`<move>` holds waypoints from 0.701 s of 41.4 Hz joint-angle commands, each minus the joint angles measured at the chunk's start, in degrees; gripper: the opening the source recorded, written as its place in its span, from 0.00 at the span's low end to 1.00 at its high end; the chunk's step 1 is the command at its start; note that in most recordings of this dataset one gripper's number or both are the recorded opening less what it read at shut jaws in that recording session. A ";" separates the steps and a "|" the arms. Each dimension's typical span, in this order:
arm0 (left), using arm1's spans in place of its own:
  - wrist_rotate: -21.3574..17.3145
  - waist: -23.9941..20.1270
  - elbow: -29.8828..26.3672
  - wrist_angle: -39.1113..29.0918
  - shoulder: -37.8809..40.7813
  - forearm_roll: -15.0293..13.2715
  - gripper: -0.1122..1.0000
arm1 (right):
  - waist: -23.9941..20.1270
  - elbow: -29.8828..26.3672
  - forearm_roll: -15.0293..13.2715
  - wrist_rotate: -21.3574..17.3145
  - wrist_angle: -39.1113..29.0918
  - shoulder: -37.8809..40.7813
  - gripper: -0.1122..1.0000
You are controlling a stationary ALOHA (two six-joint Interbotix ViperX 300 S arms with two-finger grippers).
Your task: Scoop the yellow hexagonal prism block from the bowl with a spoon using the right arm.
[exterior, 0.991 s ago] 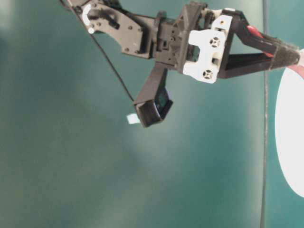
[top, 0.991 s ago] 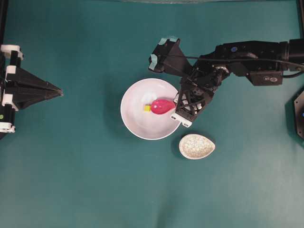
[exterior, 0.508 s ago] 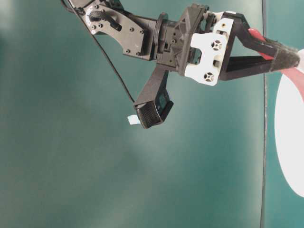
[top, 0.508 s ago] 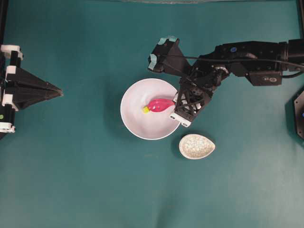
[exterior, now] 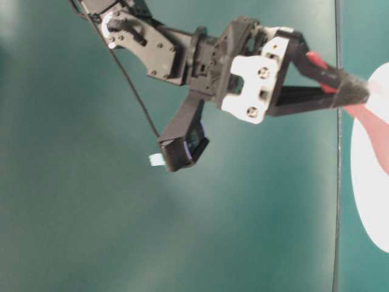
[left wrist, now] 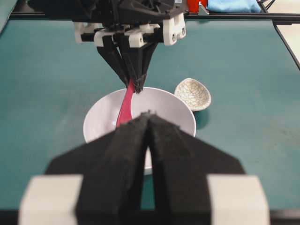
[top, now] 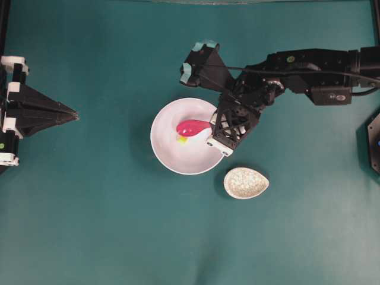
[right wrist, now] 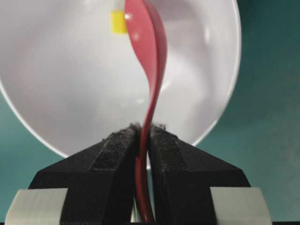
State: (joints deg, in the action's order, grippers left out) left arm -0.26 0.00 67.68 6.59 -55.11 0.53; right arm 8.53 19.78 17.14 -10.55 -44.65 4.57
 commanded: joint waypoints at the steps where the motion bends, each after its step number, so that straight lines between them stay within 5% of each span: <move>1: 0.00 0.00 -0.88 0.26 0.26 0.09 0.11 | 0.18 -2.72 -0.09 -0.18 -1.05 -3.43 0.23; 17: 0.09 0.00 -0.88 -0.79 0.35 0.09 0.11 | -3.25 -2.72 -0.09 -0.70 -11.78 -15.82 0.23; 29: 0.09 -0.09 -0.79 -0.79 0.70 0.09 0.11 | -12.57 6.33 -0.09 -5.54 -6.33 -21.88 0.23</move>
State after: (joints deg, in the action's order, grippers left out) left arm -0.26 0.00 67.68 5.54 -55.02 0.53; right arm -2.64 24.79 17.05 -15.21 -53.09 -15.12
